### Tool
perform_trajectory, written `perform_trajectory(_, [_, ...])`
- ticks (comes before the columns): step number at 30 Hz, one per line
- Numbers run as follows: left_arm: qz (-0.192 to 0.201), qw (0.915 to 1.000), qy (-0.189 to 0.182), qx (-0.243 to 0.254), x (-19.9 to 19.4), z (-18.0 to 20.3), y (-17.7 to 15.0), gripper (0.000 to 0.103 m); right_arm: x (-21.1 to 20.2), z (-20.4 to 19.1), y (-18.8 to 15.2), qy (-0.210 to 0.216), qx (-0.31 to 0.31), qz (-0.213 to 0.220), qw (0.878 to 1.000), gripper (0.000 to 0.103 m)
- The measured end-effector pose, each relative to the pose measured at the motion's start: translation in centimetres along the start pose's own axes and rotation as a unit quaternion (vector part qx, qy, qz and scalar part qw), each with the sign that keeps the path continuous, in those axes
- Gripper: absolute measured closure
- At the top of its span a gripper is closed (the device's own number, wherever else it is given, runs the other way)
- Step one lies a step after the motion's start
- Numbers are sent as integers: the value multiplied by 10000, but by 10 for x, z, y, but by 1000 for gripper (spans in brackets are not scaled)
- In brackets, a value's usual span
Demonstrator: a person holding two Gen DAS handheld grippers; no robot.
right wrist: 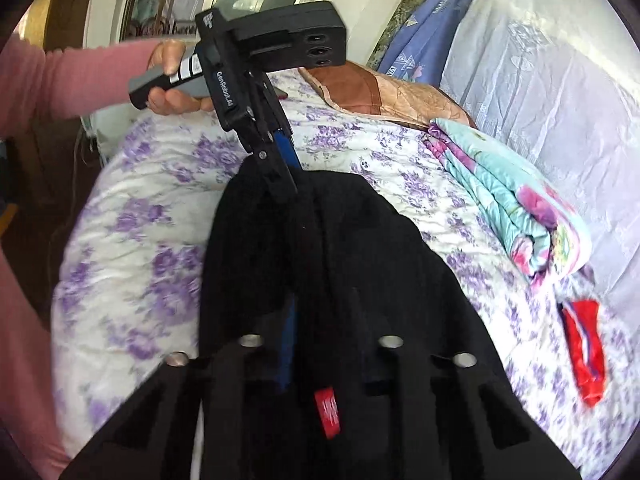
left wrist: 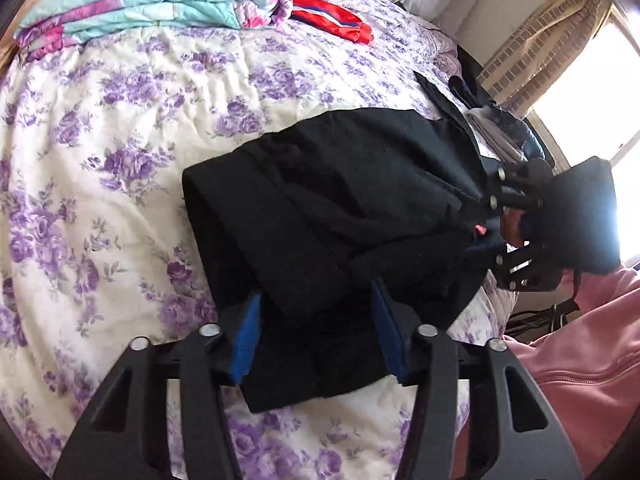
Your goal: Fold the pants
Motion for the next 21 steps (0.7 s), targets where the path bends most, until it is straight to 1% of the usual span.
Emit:
perform_trajectory(2, [167,9998,-49,-23,-6,0,2,61,-6,-4,9,-145,-48,99,9998,95])
perform_trajectory(4, [537,9984,-187,31,-30,4,4,63,-22,-11,21,-207,-74,335,9992,95])
perform_trajectory(5, [686,9974,-231,59,-40,5,6,63,-28,-15,26,-231,-127,392,9989,95])
perform_trajectory(6, [918,9954,-244,123,-57,10,4,63,-33,-21,31,-288,-210,441,9984,95])
perform_trajectory(8, [1093,9936,-91,270,-71,15,0,63,-38,-38,37,-285,-399,497,9976,95])
perform_trajectory(9, [1135,9929,42,363,-74,18,-5,63,-36,-45,38,-270,-447,494,9974,95])
perform_trajectory(11, [1073,9932,212,400,-68,18,-16,64,-22,-59,32,-184,-490,374,9979,95])
perform_trajectory(14, [673,9955,633,219,-29,4,-42,62,10,-72,14,-177,-464,47,9988,95])
perform_trajectory(15, [574,9962,645,111,-18,-1,-49,61,17,-75,8,-213,-427,-27,9989,93])
perform_trajectory(16, [645,9959,632,9,-16,-5,-56,60,20,-77,5,-253,-407,-53,9988,91])
perform_trajectory(17, [841,9946,599,-34,-19,-6,-60,59,15,-80,5,-388,-400,42,9984,90])
perform_trajectory(18, [891,9940,619,-115,-24,-6,-62,59,7,-81,6,-422,-339,135,9984,70])
perform_trajectory(19, [853,9933,716,-314,-32,-8,-62,54,-7,-80,8,-502,-167,322,9981,55])
perform_trajectory(20, [844,9922,798,-452,-38,-10,-62,42,-26,-75,9,-719,95,620,9954,30])
perform_trajectory(21, [939,9888,944,-669,-50,-11,-60,37,-46,-68,7,-913,406,878,9911,20])
Point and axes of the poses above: each gripper's, at about its wrist camera, not at the fingertips, and x roughly the way its jaws point, z to its right, y to its top, the point moved 5 cm from there along x, roughly the way its jaws point, and after that the axes turned 9 degrees about y, right-handed, at the moved point
